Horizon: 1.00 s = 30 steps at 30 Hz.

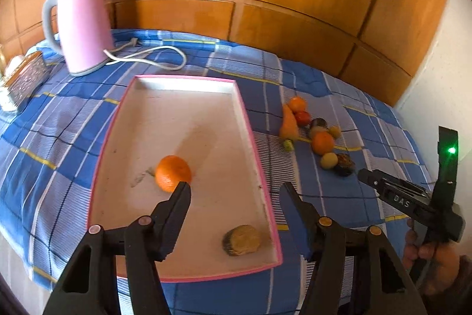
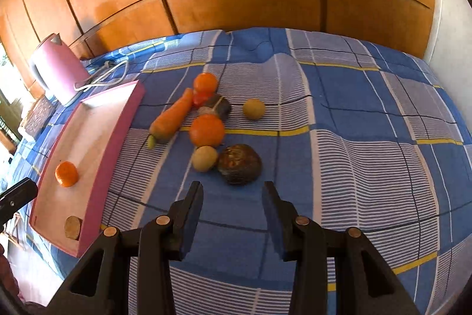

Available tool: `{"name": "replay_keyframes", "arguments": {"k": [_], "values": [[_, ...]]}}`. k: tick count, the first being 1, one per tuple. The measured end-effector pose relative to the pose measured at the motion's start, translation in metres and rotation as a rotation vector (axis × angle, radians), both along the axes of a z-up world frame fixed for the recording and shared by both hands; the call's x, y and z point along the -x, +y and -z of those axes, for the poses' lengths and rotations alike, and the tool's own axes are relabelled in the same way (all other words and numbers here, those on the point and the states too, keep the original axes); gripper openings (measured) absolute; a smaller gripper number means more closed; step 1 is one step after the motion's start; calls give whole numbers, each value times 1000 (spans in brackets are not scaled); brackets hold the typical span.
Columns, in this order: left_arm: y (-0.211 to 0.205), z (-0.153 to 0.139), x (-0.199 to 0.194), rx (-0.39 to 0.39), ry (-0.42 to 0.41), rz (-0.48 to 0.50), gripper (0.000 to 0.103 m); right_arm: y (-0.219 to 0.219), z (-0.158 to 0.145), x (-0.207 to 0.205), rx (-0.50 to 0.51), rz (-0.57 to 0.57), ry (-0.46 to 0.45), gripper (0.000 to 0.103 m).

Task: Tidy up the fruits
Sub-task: 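Grasp the dark brown round fruit with the right tool while the left tool approaches the carrot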

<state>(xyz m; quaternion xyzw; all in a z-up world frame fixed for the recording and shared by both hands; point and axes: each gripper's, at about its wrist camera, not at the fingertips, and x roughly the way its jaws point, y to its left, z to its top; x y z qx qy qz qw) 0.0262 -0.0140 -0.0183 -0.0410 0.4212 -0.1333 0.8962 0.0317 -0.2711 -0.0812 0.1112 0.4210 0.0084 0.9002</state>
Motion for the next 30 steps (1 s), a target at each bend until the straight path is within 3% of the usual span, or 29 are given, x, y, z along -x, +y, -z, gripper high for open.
{"name": "replay_keyframes", "arguments": {"k": [15, 30], "values": [[-37, 6, -3, -21, 19, 120, 63, 0, 13, -19, 34, -42, 35, 42], [-60, 11, -28, -31, 42, 172, 63, 7, 23, -49, 117, -110, 40, 42]]}}
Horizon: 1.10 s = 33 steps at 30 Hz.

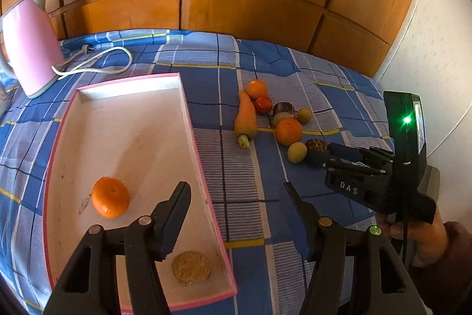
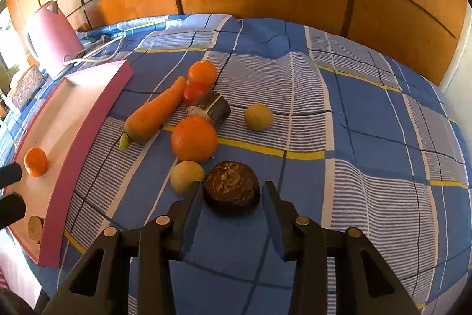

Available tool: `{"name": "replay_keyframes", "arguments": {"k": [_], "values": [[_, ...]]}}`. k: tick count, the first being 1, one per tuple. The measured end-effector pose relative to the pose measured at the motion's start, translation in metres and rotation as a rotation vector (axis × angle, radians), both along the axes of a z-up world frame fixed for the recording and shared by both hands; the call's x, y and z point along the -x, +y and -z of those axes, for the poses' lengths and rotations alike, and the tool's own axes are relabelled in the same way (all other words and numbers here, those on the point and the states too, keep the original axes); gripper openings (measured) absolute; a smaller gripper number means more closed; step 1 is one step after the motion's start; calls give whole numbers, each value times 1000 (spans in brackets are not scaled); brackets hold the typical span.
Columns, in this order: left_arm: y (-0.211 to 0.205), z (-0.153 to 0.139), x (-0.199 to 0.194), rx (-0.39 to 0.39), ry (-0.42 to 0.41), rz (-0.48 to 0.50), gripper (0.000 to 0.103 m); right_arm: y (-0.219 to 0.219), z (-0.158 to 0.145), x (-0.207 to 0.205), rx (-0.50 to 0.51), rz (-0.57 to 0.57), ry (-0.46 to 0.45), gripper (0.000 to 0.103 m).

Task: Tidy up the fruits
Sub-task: 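Grasp the dark brown round fruit with the right tool while the left tool approaches the carrot, then grasp the carrot with the left tool and lift it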

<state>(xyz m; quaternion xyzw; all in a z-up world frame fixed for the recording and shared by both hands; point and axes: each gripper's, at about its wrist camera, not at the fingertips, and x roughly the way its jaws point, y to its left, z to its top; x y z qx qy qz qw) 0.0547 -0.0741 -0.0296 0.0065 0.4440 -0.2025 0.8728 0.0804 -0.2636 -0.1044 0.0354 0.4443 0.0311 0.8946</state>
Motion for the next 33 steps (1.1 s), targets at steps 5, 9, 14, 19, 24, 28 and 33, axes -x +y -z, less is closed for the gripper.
{"name": "replay_keyframes", "arguments": {"k": [5, 9, 14, 19, 24, 28, 33], "values": [[-11, 2, -13, -3, 9, 22, 62, -3, 1, -3, -18, -4, -5, 42], [-20, 6, -28, -5, 29, 41, 58, -4, 1, -3, -22, -11, -11, 41], [-31, 11, -51, -14, 53, 58, 54, -5, 2, -1, -27, -21, -16, 41], [-39, 17, -71, -22, 78, 71, 48, -8, 2, -2, -41, -25, -21, 41], [-50, 25, -89, -38, 101, 85, 48, -9, 1, -2, -45, -23, -26, 41], [-61, 32, -103, -58, 115, 97, 48, -9, 1, -2, -52, -24, -26, 41], [-76, 44, -119, -95, 138, 115, 48, -10, 2, -2, -58, -25, -26, 41]]}}
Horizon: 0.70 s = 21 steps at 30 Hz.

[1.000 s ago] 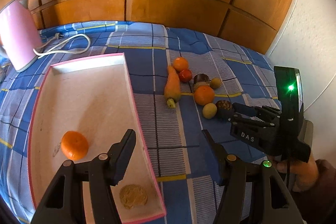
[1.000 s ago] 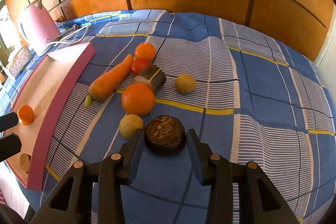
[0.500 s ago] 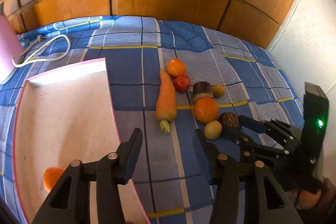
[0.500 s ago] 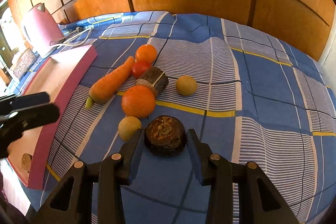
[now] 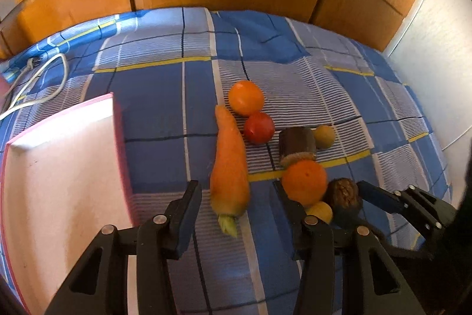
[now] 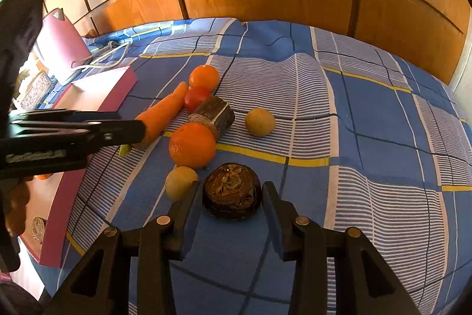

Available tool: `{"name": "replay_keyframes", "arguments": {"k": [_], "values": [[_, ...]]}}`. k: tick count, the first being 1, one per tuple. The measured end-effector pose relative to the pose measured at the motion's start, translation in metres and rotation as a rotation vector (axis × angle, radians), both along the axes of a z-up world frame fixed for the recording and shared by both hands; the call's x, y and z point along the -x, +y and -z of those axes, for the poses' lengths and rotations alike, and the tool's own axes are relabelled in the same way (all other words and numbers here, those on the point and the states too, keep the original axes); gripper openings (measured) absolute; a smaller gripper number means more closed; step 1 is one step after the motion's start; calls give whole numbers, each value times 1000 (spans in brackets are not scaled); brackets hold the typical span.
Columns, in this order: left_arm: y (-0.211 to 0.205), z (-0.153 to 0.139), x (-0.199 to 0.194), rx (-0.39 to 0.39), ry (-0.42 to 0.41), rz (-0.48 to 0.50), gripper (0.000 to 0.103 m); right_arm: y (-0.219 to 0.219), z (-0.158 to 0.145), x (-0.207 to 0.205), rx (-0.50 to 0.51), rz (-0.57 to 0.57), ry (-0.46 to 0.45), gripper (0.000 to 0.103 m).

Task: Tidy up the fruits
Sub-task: 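Grasp the carrot with the left tool and lift it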

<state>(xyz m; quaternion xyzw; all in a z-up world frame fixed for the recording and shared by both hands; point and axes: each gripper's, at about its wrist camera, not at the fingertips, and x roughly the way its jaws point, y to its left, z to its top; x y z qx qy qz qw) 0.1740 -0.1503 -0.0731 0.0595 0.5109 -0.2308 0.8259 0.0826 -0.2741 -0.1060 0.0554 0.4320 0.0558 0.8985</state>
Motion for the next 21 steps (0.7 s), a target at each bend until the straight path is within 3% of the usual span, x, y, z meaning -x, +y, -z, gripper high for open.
{"name": "replay_keyframes", "arguments": {"k": [2, 4, 21], "values": [[-4, 7, -7, -9, 10, -2, 44, 0, 0, 0, -3, -1, 0, 41], [-6, 13, -10, -24, 18, -10, 31, 0, 0, -1, -5, -1, 0, 41], [16, -1, 39, 45, -22, -38, 30, 0, 1, 6, 3, -5, 8, 41]]}}
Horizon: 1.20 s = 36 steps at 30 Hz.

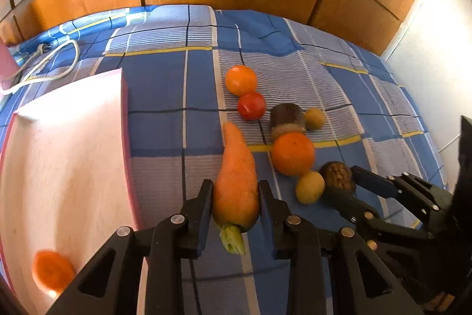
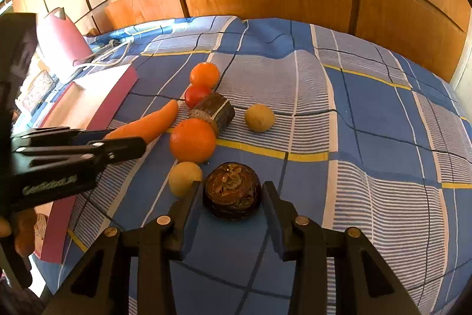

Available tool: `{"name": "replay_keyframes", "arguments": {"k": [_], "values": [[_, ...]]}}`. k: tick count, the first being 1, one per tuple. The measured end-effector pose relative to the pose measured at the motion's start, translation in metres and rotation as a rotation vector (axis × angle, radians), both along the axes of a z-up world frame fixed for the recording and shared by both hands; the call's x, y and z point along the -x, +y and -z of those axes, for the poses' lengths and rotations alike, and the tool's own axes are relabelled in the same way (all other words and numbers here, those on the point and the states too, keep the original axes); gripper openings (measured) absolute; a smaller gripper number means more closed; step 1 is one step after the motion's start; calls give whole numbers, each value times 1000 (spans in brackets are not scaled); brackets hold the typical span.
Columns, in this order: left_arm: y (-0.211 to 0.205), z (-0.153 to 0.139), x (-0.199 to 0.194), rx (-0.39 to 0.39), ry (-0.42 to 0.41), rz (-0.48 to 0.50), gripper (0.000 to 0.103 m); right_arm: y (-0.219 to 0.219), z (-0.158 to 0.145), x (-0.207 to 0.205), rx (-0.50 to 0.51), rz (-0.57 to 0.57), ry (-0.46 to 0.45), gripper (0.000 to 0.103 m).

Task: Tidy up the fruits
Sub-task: 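Grasp the carrot with the left tool and lift it, then carry the carrot over the tray and release it with the left tool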

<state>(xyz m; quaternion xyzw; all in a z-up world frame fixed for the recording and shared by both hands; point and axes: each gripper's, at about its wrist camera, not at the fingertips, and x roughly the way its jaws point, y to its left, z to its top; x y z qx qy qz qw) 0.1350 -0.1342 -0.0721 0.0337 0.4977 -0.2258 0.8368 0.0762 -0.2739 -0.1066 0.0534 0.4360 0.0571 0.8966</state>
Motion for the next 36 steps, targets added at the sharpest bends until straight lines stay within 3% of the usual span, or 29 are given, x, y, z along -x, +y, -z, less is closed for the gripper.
{"name": "replay_keyframes", "arguments": {"k": [15, 24, 36], "values": [[37, -36, 45, 78, -72, -63, 30, 0, -1, 26, 5, 19, 16, 41], [95, -60, 58, 91, -153, -201, 30, 9, -1, 37, 13, 9, 16, 41], [181, -50, 65, 22, -185, -424, 30, 25, -2, 41, 40, -17, 16, 41]]}}
